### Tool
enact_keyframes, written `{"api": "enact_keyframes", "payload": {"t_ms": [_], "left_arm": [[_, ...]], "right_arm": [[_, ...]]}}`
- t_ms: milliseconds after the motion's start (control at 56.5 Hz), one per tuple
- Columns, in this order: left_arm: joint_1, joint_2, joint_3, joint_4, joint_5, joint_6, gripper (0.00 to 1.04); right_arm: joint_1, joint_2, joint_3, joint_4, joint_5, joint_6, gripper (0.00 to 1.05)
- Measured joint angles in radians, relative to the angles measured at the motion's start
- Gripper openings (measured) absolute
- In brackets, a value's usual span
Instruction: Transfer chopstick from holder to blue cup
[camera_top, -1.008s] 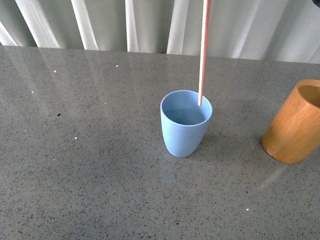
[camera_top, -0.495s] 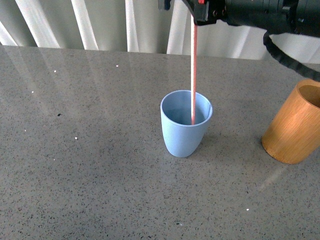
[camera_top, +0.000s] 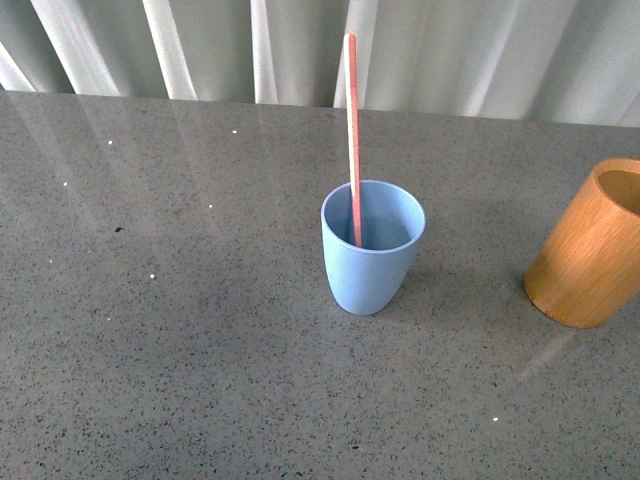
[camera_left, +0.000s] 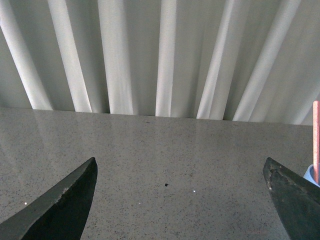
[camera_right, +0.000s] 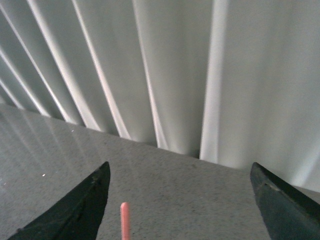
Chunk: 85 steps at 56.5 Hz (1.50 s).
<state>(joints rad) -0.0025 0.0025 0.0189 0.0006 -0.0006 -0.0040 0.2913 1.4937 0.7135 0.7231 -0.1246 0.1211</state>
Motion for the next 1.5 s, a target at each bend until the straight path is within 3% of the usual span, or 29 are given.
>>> {"api": "enact_keyframes", "payload": {"t_ms": [35, 195, 389, 442, 548, 743, 938, 1504], "left_arm": [[0.000, 0.000, 0.000, 0.000, 0.000, 0.000, 0.98], [0.000, 0.000, 0.000, 0.000, 0.000, 0.000, 0.98], [0.000, 0.000, 0.000, 0.000, 0.001, 0.000, 0.98], [0.000, 0.000, 0.000, 0.000, 0.000, 0.000, 0.98], [0.000, 0.000, 0.000, 0.000, -0.002, 0.000, 0.98], [0.000, 0.000, 0.000, 0.000, 0.001, 0.000, 0.98], [0.000, 0.000, 0.000, 0.000, -0.001, 0.000, 0.98], [0.000, 0.000, 0.000, 0.000, 0.000, 0.000, 0.98]], "right_arm": [[-0.038, -0.078, -0.028, -0.055, 0.016, 0.000, 0.97], [-0.229, -0.422, -0.204, -0.325, 0.064, -0.037, 0.95], [-0.248, -0.472, -0.233, -0.340, 0.059, -0.051, 0.94], [-0.243, -0.467, -0.273, -0.233, 0.117, -0.079, 0.87], [-0.278, -0.503, -0.360, -0.095, 0.117, -0.106, 0.69], [-0.291, -0.590, -0.467, -0.077, 0.124, -0.117, 0.39], [-0.291, -0.704, -0.558, -0.093, 0.122, -0.124, 0.01], [-0.291, -0.993, -0.674, -0.267, 0.123, -0.123, 0.01]]}}
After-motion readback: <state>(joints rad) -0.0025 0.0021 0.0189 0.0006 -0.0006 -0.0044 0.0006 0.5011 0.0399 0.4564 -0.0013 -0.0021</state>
